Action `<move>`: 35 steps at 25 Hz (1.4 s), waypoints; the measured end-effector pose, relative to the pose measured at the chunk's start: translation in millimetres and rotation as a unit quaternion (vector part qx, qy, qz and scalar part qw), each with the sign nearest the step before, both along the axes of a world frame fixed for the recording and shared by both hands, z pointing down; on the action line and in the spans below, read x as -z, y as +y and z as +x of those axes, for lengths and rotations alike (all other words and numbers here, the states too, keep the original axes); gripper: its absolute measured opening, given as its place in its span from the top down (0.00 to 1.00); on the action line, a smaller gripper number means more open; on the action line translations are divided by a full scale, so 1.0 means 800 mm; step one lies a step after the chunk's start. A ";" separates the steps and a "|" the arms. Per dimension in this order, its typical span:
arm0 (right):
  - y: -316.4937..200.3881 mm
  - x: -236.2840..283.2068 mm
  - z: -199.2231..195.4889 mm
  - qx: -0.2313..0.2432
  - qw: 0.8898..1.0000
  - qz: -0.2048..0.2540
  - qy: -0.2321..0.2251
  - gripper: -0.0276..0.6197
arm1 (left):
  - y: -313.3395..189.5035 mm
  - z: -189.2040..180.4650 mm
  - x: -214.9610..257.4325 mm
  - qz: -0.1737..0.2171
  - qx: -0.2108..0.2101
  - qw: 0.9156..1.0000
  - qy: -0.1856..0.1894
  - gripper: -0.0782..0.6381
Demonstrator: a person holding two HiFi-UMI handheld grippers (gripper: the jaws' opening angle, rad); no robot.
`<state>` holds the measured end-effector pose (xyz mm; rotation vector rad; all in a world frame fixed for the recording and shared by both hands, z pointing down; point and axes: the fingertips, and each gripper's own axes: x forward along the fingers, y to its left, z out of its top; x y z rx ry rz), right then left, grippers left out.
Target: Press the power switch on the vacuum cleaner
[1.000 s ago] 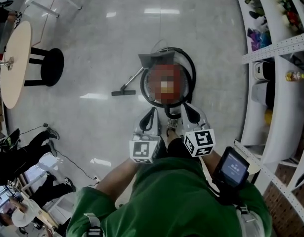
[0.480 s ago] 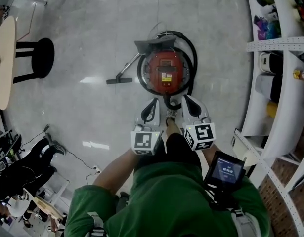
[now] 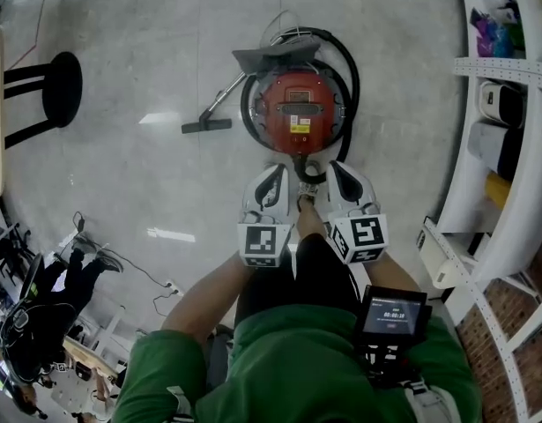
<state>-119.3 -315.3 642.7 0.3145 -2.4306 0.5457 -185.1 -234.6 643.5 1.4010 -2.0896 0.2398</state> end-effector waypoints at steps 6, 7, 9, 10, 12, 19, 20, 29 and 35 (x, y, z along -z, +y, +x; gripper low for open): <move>-0.001 -0.054 0.004 0.006 1.000 -0.005 0.016 0.96 | 0.001 -0.006 -0.059 -0.023 -0.002 1.000 0.006 0.88; 0.001 -0.063 0.005 0.009 1.000 -0.005 0.020 0.96 | 0.001 -0.005 -0.068 -0.027 -0.003 1.000 0.006 0.88; 0.004 -0.079 0.007 0.015 1.000 -0.006 0.024 0.96 | 0.002 -0.003 -0.086 -0.035 -0.006 0.999 0.009 0.88; 0.005 -0.087 0.008 0.018 0.999 -0.007 0.026 0.96 | 0.002 -0.002 -0.096 -0.039 -0.008 0.999 0.009 0.88; 0.008 -0.103 0.010 0.022 0.999 -0.010 0.028 0.96 | 0.004 0.001 -0.115 -0.046 -0.012 0.999 0.010 0.88; 0.015 -0.157 0.024 0.031 0.999 -0.017 0.041 0.96 | 0.004 0.013 -0.177 -0.070 -0.025 0.997 0.013 0.88; 0.017 -0.163 0.027 0.032 0.998 -0.018 0.042 0.96 | 0.003 0.015 -0.185 -0.073 -0.028 0.997 0.012 0.88; 0.018 -0.218 0.024 0.063 0.997 -0.006 0.044 0.96 | -0.005 0.027 -0.248 -0.088 -0.044 0.995 0.017 0.88; 0.014 -0.255 0.027 0.074 0.995 -0.005 0.061 0.96 | -0.006 0.024 -0.274 -0.106 -0.046 0.993 0.021 0.88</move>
